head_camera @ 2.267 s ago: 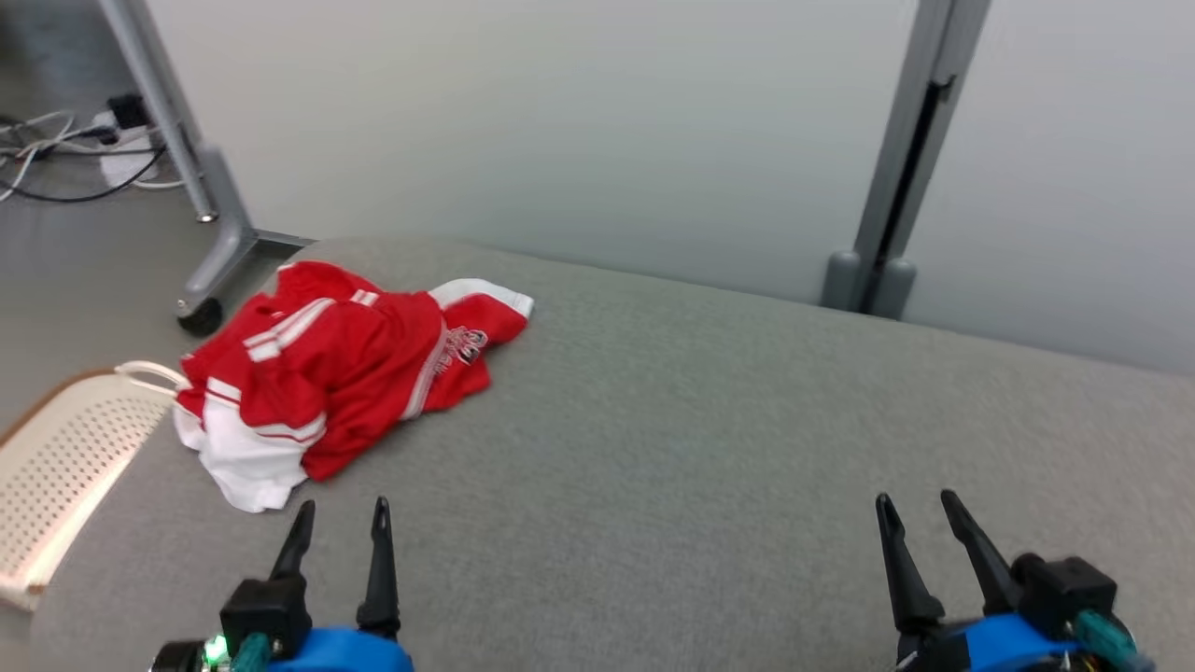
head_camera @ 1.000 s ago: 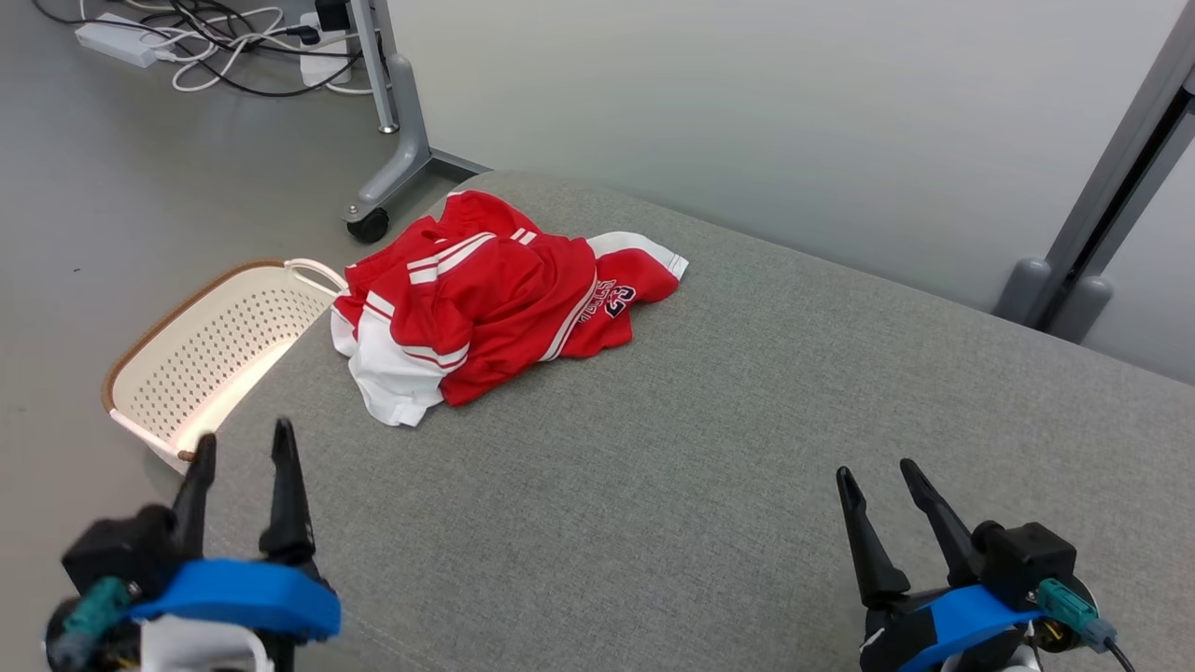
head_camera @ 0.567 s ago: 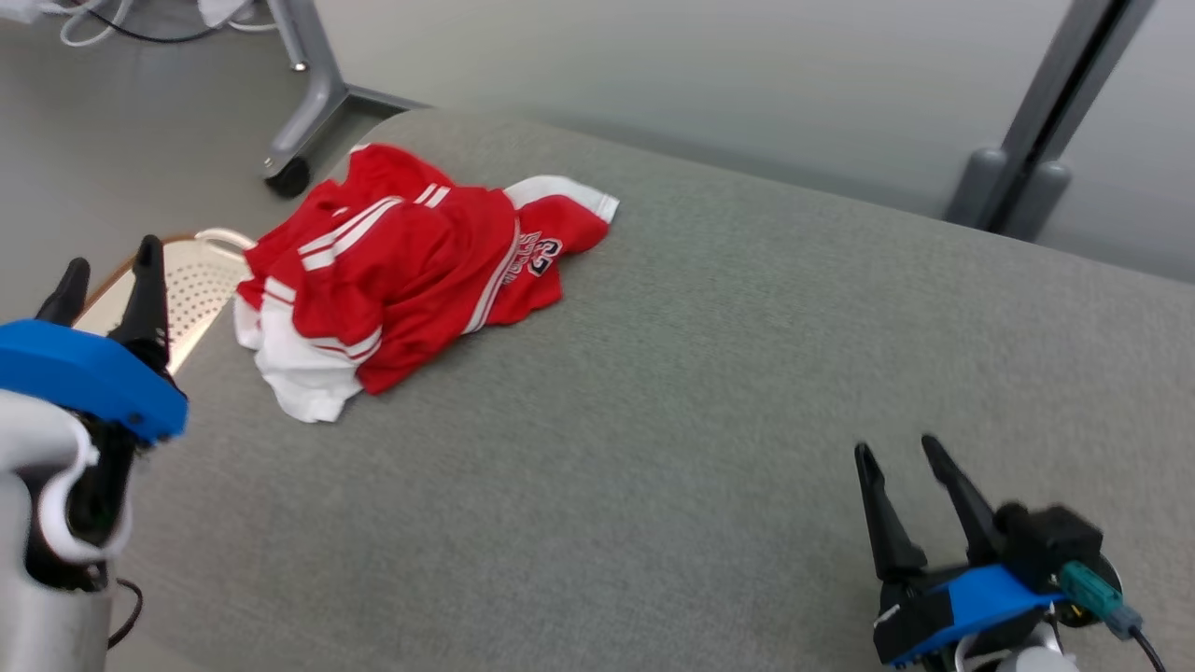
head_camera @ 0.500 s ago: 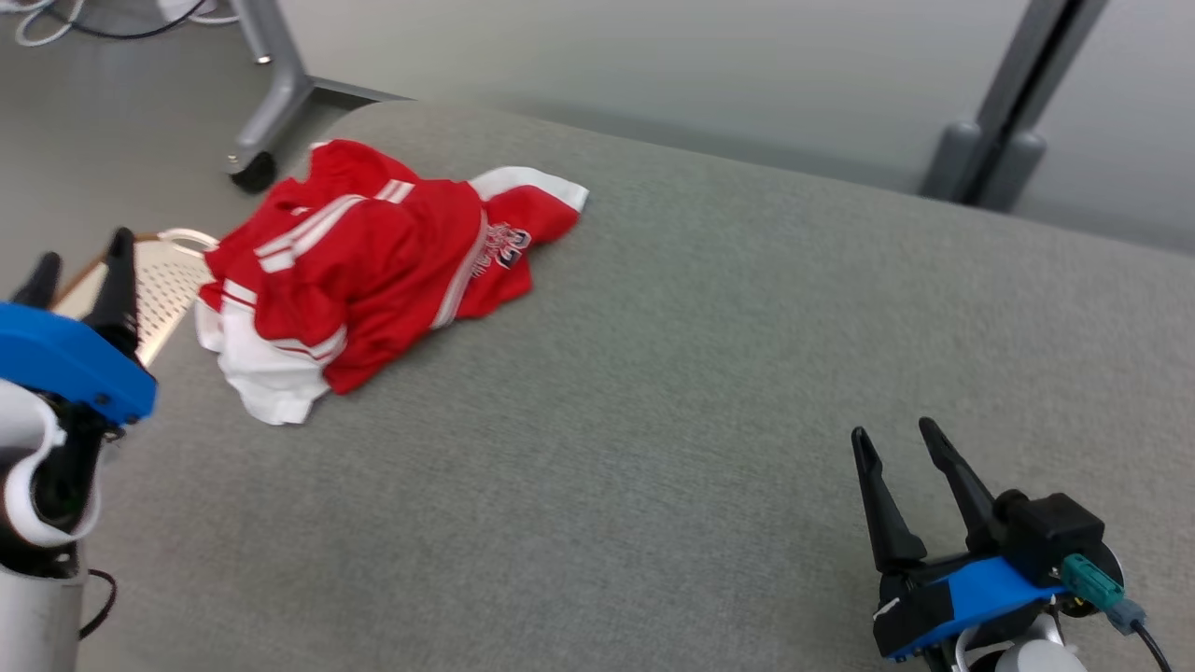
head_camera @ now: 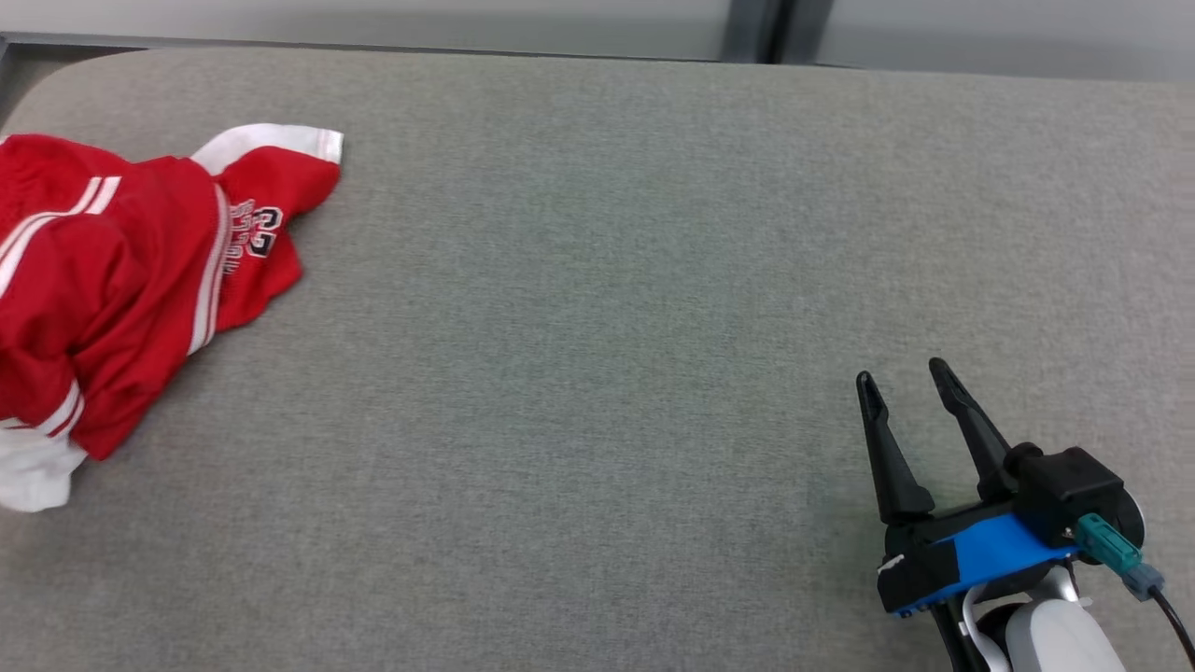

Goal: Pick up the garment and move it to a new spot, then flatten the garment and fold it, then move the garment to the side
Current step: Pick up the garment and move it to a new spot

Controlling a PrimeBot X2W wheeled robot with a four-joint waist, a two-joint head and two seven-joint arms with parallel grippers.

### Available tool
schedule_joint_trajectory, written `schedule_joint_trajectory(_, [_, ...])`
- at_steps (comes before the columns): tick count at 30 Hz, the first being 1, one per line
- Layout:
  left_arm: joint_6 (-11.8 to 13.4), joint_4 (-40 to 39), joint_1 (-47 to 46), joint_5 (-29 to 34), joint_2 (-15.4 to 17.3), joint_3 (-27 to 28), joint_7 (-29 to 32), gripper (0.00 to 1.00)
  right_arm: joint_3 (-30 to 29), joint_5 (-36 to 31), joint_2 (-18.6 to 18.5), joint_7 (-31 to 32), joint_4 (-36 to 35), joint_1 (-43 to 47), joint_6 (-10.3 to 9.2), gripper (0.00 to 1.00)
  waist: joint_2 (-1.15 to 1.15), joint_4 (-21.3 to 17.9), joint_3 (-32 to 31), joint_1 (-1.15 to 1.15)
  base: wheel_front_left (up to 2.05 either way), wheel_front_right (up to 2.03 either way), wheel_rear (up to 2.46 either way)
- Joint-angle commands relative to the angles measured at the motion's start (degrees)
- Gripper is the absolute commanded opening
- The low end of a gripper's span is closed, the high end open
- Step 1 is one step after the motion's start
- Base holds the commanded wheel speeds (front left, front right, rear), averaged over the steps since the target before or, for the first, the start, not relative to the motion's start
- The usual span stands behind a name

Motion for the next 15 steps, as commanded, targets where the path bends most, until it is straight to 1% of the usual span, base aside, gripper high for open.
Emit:
schedule_joint_trajectory(1, [-0.3, 0.7, 0.5, -0.7, 0.0, 0.4, 0.3, 1.00, -0.2, -0.2, -0.3, 0.2, -0.6, -0.3, 0.03, 1.00, -0.01, -1.1, 0.2, 0.00, 0.00, 0.00, 0.00])
schedule_joint_trajectory(2, [-0.5, 1.2, 0.9, -0.9, 0.0, 0.4, 0.5, 1.00, -0.4, -0.4, -0.3, 0.3, -0.9, -0.3, 0.03, 1.00, -0.01, -1.6, 0.6, 0.00, 0.00, 0.00, 0.00])
schedule_joint_trajectory(4, [0.6, 1.3, 1.9, -1.3, -0.4, 0.2, 1.6, 1.00, -0.7, -0.6, -0.3, 0.4, -1.5, 0.0, 0.03, 1.00, -0.01, -2.4, 1.1, 0.00, 0.00, 0.00, 0.00])
schedule_joint_trajectory(6, [0.9, 1.8, 2.4, -2.0, -0.8, 0.4, 2.6, 1.00, -0.6, -0.6, -0.3, 0.7, -1.8, 0.2, 0.03, 1.00, -0.01, -3.0, 1.3, 0.00, 0.00, 0.00, 0.00])
schedule_joint_trajectory(7, [1.0, 2.1, 2.9, -2.5, -1.2, 0.3, 3.5, 0.83, -0.5, -0.6, -0.3, 0.7, -2.0, 0.3, 0.03, 1.00, -0.01, -3.3, 1.4, 0.00, 0.00, 0.00, 0.00])
schedule_joint_trajectory(8, [0.8, 2.0, 3.2, -2.7, -1.3, 0.0, 4.0, 0.23, -0.6, -0.6, -0.3, 0.8, -2.1, 0.3, 0.03, 1.00, -0.01, -3.4, 1.4, 0.00, 0.00, 0.00, 0.00])
schedule_joint_trajectory(9, [1.0, 2.0, 3.4, -2.6, -1.2, 0.2, 3.8, 0.00, -0.6, -0.5, -0.3, 0.8, -2.1, 0.4, 0.03, 1.00, -0.01, -3.6, 1.3, 0.00, 0.00, 0.00, 0.00])
schedule_joint_trajectory(13, [0.5, 2.5, 3.2, -1.1, 0.0, 0.0, 1.6, 0.00, -0.7, 0.2, -0.3, 0.9, -2.0, 0.7, 0.03, 1.00, -0.01, -3.8, 0.2, 0.00, 0.00, 0.00, 0.00])
schedule_joint_trajectory(15, [-0.4, 2.0, 1.9, -0.1, 1.0, -0.3, -0.2, 0.00, -0.6, 0.5, -0.3, 0.7, -1.7, 0.9, 0.03, 1.00, -0.01, -3.7, -0.9, 0.00, 0.00, 0.00, 0.00])
